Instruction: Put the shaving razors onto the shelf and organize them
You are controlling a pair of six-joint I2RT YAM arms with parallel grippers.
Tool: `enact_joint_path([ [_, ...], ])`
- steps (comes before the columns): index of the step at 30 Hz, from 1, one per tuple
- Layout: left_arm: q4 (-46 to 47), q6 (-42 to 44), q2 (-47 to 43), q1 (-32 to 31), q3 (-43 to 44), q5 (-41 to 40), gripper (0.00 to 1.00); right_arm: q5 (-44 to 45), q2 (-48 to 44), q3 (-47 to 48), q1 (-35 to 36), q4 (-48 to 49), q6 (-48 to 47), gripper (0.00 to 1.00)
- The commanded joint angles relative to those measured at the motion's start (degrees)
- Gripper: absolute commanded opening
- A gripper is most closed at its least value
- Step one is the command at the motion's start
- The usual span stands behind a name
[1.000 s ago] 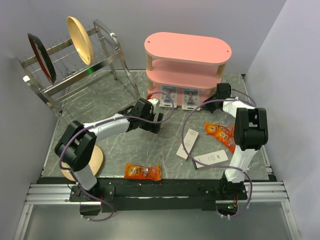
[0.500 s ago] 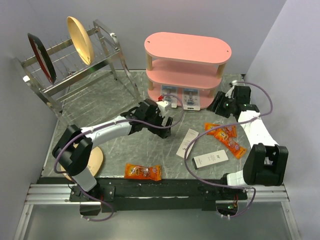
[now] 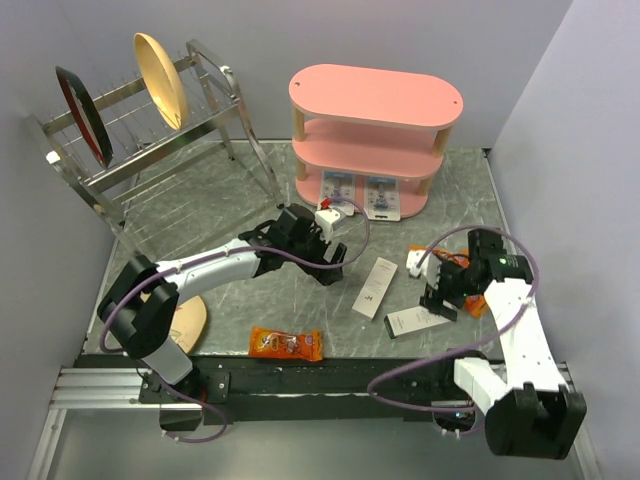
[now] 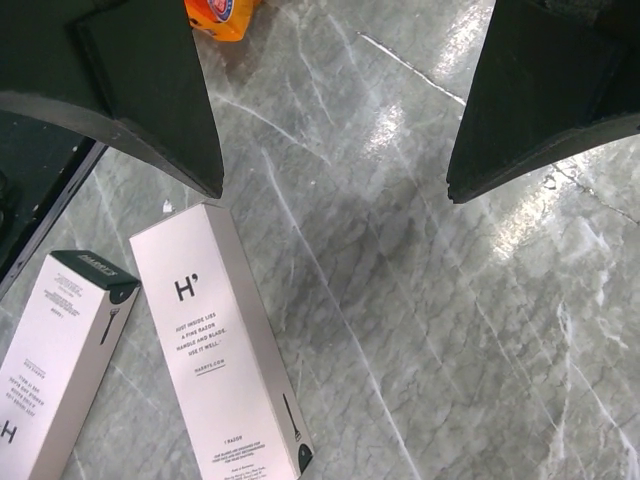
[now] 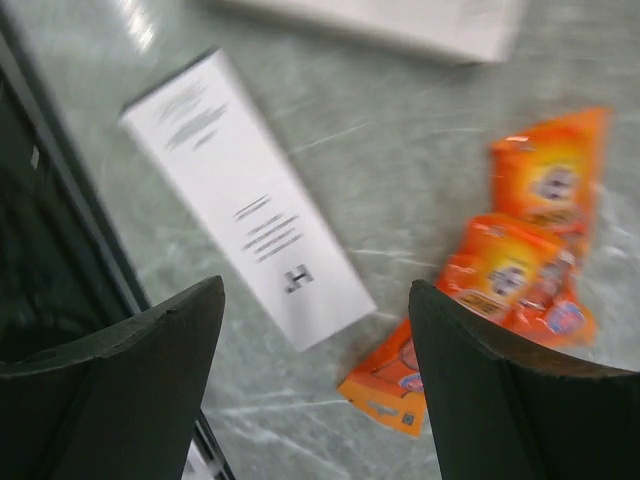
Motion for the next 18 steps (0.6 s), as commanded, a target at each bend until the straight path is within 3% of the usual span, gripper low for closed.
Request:
enact_joint_path([
  [1, 1.7, 2.5, -3.0, -0.2, -1.3, -0.9, 0.99, 5.0, 2.6, -4.0, 0.1, -5.2, -20.1, 0.82],
  [8, 0.8, 4.6, -2.7, -0.2, -1.9, -2.3, 0.99, 9.5, 0.9, -11.9, 0.0, 0.3, -30.2, 0.83],
  [18, 1.1, 4.0, -0.8, -0.2, -1.1, -1.8, 0.99, 8.2, 9.7, -8.2, 0.0, 3.9, -27.2, 0.82],
])
